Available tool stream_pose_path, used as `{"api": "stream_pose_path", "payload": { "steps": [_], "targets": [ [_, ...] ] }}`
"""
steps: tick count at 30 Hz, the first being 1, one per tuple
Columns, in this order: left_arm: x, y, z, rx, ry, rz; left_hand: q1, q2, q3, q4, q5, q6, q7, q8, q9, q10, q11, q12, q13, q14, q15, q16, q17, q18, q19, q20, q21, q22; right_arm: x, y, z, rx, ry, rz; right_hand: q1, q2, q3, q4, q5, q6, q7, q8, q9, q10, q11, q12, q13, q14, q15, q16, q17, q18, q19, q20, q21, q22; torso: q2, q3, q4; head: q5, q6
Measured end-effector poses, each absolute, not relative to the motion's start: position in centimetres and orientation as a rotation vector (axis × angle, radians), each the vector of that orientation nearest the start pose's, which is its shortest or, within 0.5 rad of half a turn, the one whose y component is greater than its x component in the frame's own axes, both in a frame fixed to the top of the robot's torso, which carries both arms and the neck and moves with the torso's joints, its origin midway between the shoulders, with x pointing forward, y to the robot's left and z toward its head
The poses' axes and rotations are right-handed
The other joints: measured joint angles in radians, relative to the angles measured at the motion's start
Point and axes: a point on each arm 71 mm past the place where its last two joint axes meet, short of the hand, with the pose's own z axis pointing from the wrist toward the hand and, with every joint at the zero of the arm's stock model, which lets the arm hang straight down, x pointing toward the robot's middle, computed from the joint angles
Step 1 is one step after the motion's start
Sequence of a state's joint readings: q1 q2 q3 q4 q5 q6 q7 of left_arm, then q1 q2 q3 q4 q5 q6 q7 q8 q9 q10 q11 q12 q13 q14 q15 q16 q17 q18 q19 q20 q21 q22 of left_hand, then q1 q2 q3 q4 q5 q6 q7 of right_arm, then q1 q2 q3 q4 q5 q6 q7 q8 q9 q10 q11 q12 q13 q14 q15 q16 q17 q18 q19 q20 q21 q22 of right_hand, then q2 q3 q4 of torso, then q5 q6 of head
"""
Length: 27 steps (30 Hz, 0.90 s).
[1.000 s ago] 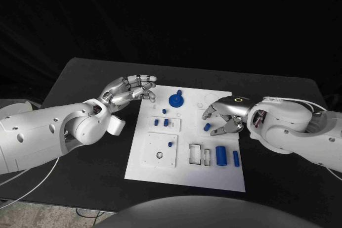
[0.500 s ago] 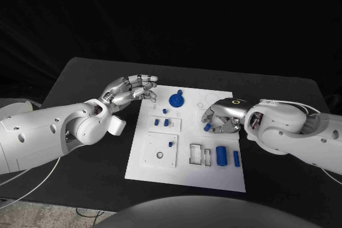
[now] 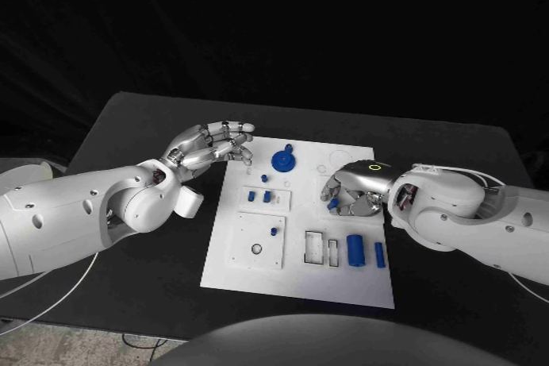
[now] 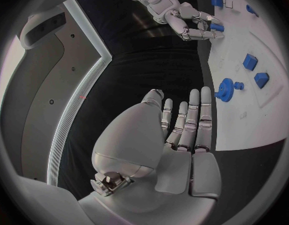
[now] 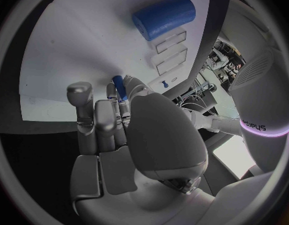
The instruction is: Assemble the parts on the task board
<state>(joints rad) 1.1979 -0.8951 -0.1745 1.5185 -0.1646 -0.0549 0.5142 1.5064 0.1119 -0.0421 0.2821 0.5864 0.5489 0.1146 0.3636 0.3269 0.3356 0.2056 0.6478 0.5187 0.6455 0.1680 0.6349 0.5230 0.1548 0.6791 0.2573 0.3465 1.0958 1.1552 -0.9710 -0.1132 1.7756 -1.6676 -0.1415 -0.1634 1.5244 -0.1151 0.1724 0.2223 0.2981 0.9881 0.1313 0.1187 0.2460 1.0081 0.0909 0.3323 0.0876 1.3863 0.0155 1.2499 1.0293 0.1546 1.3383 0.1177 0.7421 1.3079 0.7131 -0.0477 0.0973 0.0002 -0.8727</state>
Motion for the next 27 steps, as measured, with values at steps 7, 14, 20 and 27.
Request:
{"api": "stream_pose_path", "payload": {
  "steps": [7, 14, 20, 27],
  "targets": [
    [46.0, 22.1, -21.8, -0.865, 1.608, -1.703, 0.007, 0.006, 0.000, 0.000, 0.000, 0.005, 0.005, 0.005, -0.002, -0.004, -0.004, 0.007, -0.004, 0.000, 0.000, 0.000, 0.000, 0.000, 0.000, 0.000, -0.004, 0.002, 40.8, -18.8, -21.6, -0.447, 1.802, 0.624, 0.032, 0.005, 0.035, -0.030, 0.027, 0.096, -0.010, 0.048, 0.026, 0.071, -0.008, -0.009, -0.004, 0.005, -0.016, 0.000, -0.005, 0.000, 0.001, -0.013, 0.000, 0.000, 0.000, 0.0007, -0.0002, 0.005, 0.000],
    [45.9, 22.1, -21.9, -0.866, 1.610, -1.705, 0.007, 0.006, 0.006, 0.000, 0.000, 0.009, 0.009, 0.005, -0.003, -0.004, -0.004, 0.007, -0.006, 0.000, 0.000, 0.000, 0.000, 0.000, 0.000, 0.000, -0.004, 0.003, 40.7, -19.0, -19.2, -0.437, 1.706, 0.642, 0.038, 0.011, 0.061, -0.040, -0.026, 0.110, -0.015, 0.056, 0.041, 0.085, -0.001, -0.024, -0.005, 0.003, -0.022, -0.005, -0.013, 0.000, 0.000, -0.022, 0.007, 0.000, -0.001, 0.0006, -0.0002, 0.009, 0.000],
    [45.9, 22.0, -21.9, -0.866, 1.612, -1.706, 0.007, 0.006, 0.006, 0.000, 0.000, 0.014, 0.014, 0.010, -0.004, -0.004, -0.004, 0.007, -0.007, -0.004, 0.004, 0.000, 0.000, 0.000, -0.004, -0.004, -0.004, 0.004, 40.5, -18.8, -16.4, -0.444, 1.641, 0.655, 0.039, 0.012, 0.073, -0.043, -0.035, 0.117, -0.018, 0.055, 0.046, 0.090, 0.004, -0.031, -0.010, -0.002, -0.027, -0.018, -0.031, 0.000, -0.004, -0.025, -0.005, 0.000, -0.001, 0.0001, -0.0012, 0.007, 0.000],
    [46.0, 21.8, -22.0, -0.867, 1.619, -1.708, 0.011, 0.011, 0.006, 0.000, 0.000, 0.019, 0.019, 0.010, -0.005, 0.000, -0.007, 0.011, -0.009, -0.003, 0.004, 0.000, 0.000, 0.000, -0.004, -0.004, -0.004, 0.006, 39.3, -16.7, -14.7, -0.449, 1.633, 0.740, 0.041, 0.011, 0.082, -0.047, -0.041, 0.142, -0.025, 0.068, 0.056, 0.102, 0.015, -0.037, -0.010, -0.004, -0.029, -0.023, -0.035, 0.000, -0.007, -0.029, -0.005, 0.000, -0.001, 0.0007, -0.0019, 0.008, 0.000]
  ]
}}
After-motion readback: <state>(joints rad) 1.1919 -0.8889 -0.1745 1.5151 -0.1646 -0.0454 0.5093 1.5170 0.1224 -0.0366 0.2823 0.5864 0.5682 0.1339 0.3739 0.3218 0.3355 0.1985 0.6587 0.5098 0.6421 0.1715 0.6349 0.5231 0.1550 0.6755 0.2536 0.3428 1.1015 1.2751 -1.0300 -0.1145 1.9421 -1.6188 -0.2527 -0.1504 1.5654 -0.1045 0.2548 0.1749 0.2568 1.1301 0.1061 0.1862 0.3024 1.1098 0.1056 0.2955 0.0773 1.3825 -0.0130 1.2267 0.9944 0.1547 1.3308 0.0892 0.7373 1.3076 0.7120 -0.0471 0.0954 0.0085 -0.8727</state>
